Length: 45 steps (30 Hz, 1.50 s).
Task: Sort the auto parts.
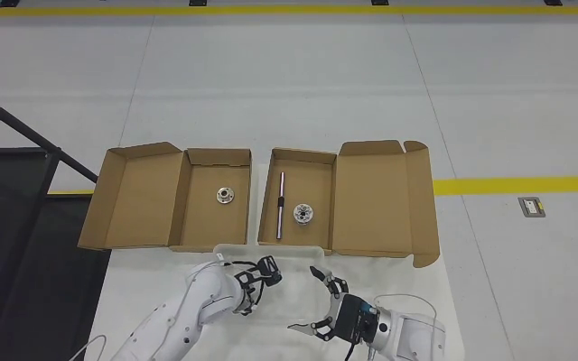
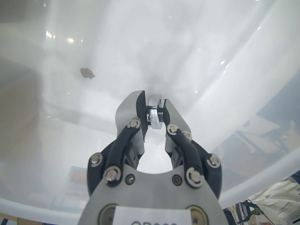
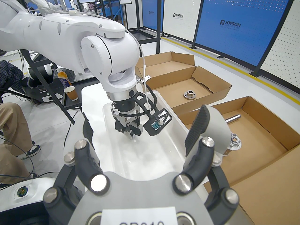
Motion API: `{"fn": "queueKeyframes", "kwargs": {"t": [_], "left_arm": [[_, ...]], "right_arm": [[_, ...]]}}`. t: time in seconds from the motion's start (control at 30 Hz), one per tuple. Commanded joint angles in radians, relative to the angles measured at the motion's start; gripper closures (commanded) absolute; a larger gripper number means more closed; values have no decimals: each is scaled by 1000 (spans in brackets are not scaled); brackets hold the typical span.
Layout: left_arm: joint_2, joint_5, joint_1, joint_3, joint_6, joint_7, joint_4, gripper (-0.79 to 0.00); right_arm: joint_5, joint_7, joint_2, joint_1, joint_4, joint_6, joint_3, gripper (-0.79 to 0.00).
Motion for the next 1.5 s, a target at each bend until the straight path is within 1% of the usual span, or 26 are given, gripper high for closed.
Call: {"fn": "queueKeyframes", "kwargs": {"t": [0.0, 0.13, 0.3, 0.4, 0.67, 0.73, 1.1, 1.17, 1.2, 1.33, 1.43, 1.47], "left_arm": [[2, -15, -1, -14, -2, 8, -13, 0], [13, -68, 10, -78, -6, 27, -81, 0], [37, -130, 54, -194, 2, 58, -233, 0], [48, -114, 78, -250, 19, 68, -292, 0], [60, -182, 110, -377, 74, 200, -336, 0], [61, -189, 120, -395, 90, 224, -340, 0], [61, -189, 120, -395, 90, 224, -340, 0], [60, -152, 130, -397, 123, 265, -337, 0], [59, -141, 127, -400, 154, 288, -325, 0], [43, -121, 65, -399, 304, 396, -211, 0], [24, -193, -5, -386, 383, 459, -82, 0], [19, -184, -32, -377, 409, 480, -36, 0]], "right_arm": [[0, 0, 0, 0, 0, 0, 0, -785], [0, 0, 0, 0, 0, 0, 0, -785], [0, 0, 0, 0, 0, 0, 0, -785], [0, 0, 0, 0, 0, 0, 0, -785], [0, 0, 0, 0, 0, 0, 0, -785], [0, 0, 0, 0, 0, 0, 0, -785], [0, 0, 0, 0, 0, 0, 0, -785], [0, 0, 0, 0, 0, 0, 0, -785], [0, 0, 0, 0, 0, 0, 0, -785], [0, 0, 0, 0, 0, 0, 0, -785], [0, 0, 0, 0, 0, 0, 0, -785], [0, 0, 0, 0, 0, 0, 0, -785]]}}
